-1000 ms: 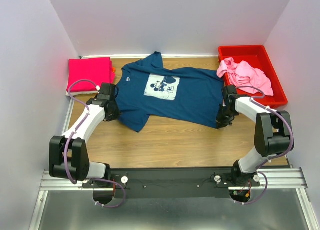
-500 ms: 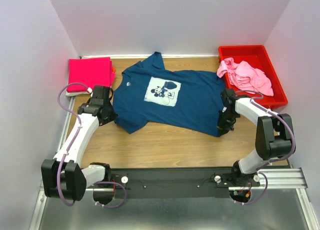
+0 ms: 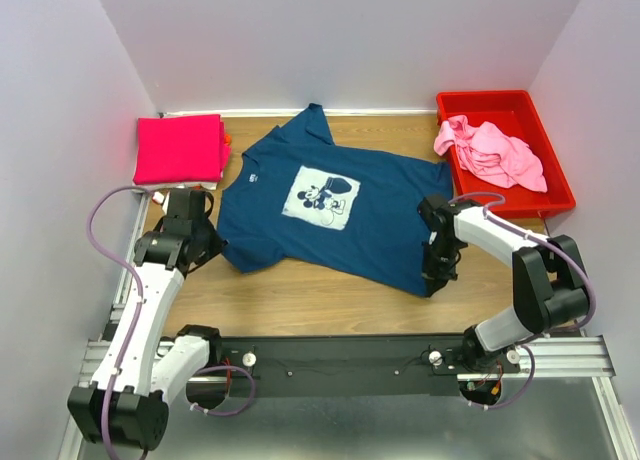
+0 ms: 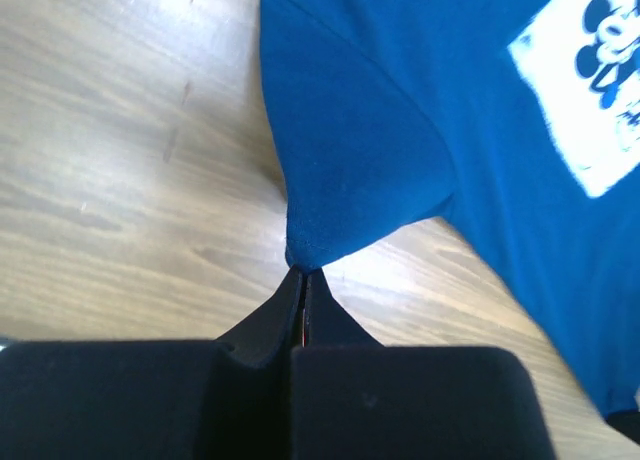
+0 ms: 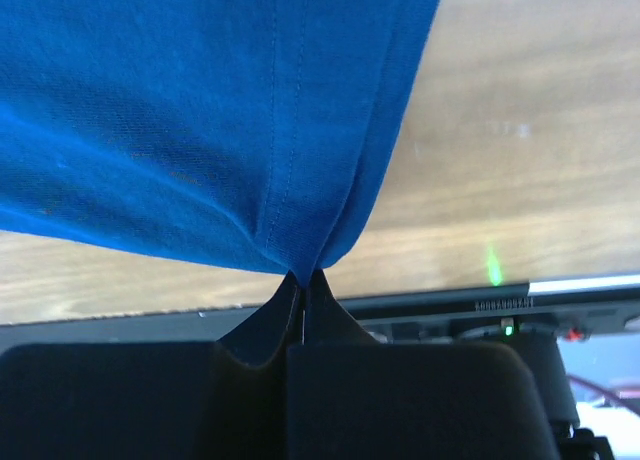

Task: Fold and stack the t-shirts
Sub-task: Fold the tshirt

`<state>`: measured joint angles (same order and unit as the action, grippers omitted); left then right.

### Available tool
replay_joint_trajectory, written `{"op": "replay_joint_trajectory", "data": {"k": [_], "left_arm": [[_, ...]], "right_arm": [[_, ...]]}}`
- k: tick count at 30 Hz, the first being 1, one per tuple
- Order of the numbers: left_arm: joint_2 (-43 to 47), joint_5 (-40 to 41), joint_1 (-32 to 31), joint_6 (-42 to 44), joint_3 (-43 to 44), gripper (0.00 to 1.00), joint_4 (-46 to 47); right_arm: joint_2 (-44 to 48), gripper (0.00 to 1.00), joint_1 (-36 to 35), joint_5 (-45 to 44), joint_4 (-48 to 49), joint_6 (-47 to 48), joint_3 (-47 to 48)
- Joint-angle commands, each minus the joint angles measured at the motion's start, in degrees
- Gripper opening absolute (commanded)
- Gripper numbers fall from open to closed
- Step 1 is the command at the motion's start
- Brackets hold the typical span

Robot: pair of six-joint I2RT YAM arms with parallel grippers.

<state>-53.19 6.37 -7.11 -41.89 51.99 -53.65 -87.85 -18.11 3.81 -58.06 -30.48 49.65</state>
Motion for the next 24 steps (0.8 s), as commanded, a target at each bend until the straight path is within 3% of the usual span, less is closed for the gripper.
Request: {"op": "replay_joint_trajectory", "data": {"k": [1, 8, 24], "left_arm": [[4.48, -1.53, 0.35, -3.55, -1.53, 0.0, -6.1], [6.35, -3.12, 0.35, -1.54, -1.72, 0.0, -3.75], [-17.9, -8.02, 0.26, 11.56, 15.77, 0.0, 14.44]], "right_arm": [[2.86, 0.0, -0.96, 0.06, -4.33, -3.18, -1.22], [4.53, 0.0, -1.05, -1.96, -4.87, -5.11, 0.71], [-4.08, 0.0, 1.32, -6.01, -3.64, -5.47, 12.75]]}}
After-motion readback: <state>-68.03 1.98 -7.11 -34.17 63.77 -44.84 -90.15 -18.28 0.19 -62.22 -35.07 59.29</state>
